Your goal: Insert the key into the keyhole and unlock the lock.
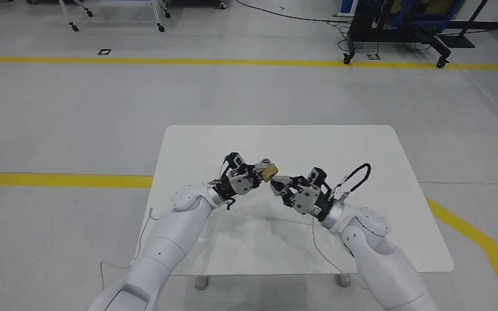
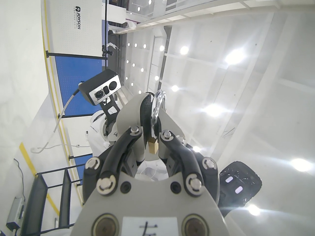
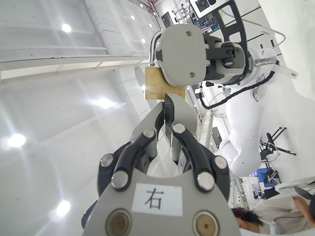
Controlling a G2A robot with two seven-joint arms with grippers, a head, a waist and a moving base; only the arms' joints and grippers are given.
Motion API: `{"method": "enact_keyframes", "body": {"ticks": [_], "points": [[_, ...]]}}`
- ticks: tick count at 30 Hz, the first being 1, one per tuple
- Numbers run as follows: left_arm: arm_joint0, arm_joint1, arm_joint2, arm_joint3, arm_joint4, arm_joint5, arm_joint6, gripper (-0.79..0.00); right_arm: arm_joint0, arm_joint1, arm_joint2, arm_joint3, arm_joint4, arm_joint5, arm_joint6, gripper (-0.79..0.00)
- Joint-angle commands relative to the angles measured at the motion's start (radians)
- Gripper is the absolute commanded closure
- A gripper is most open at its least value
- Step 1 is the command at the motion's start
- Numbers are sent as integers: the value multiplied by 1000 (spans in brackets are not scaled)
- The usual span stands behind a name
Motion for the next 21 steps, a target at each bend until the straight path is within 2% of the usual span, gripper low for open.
{"method": "enact_keyframes", "body": {"ticks": [1, 7, 11, 15, 21], "points": [[0, 2, -2, -2, 28, -24, 20, 0, 3, 3, 6, 2, -25, 8, 15, -785], [4, 12, -3, -23, 179, -94, 128, 0, -56, 26, 83, -45, -193, -21, 31, -785], [4, 19, 26, -42, 350, -80, 214, 0, -157, 43, 232, -90, -191, -77, 49, -785], [-13, 17, 89, -32, 507, 55, 269, 0, -291, 54, 419, -141, -109, -130, 102, -785], [-58, -5, 171, -8, 643, 198, 395, 0, -304, 55, 434, -146, -105, -136, 108, -785]]}}
